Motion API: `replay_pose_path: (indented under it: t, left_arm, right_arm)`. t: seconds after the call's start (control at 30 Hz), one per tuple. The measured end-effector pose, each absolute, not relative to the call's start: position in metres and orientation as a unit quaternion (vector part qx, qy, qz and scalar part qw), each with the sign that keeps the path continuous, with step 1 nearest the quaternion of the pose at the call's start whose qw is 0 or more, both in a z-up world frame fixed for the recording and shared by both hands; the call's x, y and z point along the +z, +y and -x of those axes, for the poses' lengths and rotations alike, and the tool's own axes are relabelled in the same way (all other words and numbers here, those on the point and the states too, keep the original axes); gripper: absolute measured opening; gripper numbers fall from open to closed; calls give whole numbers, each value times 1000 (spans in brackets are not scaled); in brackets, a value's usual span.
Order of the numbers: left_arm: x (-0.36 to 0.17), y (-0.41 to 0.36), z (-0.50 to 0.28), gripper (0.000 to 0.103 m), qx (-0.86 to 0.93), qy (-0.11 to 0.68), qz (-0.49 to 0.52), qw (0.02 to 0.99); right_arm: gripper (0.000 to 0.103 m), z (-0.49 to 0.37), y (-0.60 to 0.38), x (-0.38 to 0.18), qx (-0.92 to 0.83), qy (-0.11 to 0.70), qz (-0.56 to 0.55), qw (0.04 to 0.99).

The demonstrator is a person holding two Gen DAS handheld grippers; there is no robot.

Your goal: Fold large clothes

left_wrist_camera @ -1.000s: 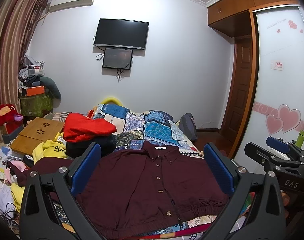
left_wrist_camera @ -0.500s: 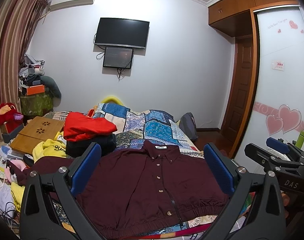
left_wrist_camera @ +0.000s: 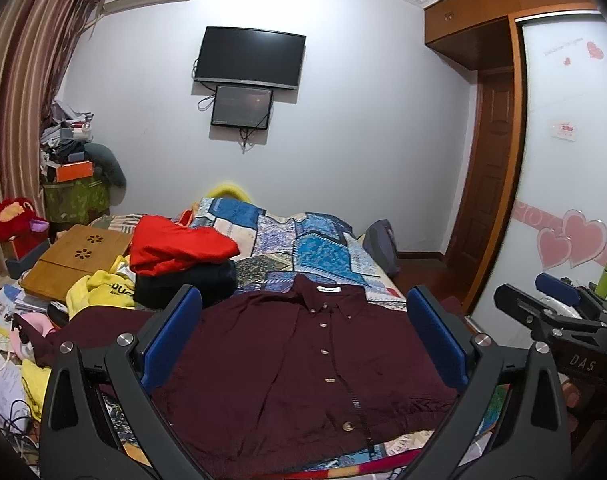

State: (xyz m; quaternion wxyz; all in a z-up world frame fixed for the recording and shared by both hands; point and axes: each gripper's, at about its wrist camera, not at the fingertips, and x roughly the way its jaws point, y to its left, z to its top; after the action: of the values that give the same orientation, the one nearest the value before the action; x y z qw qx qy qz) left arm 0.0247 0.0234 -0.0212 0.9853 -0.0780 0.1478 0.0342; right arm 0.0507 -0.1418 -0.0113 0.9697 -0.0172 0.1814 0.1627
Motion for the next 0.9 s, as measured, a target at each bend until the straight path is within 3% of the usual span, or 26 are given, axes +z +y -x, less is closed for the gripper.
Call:
replay_pose_path:
  t: [0.33, 0.5, 0.9]
  left_arm:
    - [-42, 79, -63, 103, 120, 172, 84, 974]
    - [-80, 125, -91, 103, 173, 228, 93, 954]
    - [-182, 284, -101, 103, 290, 336, 230, 866]
  right_arm:
    - [97, -98, -125, -28, 144, 216, 51, 964]
    - [97, -131, -119, -49, 144, 262, 53, 953]
    - [97, -196, -97, -89, 144, 358, 106, 917]
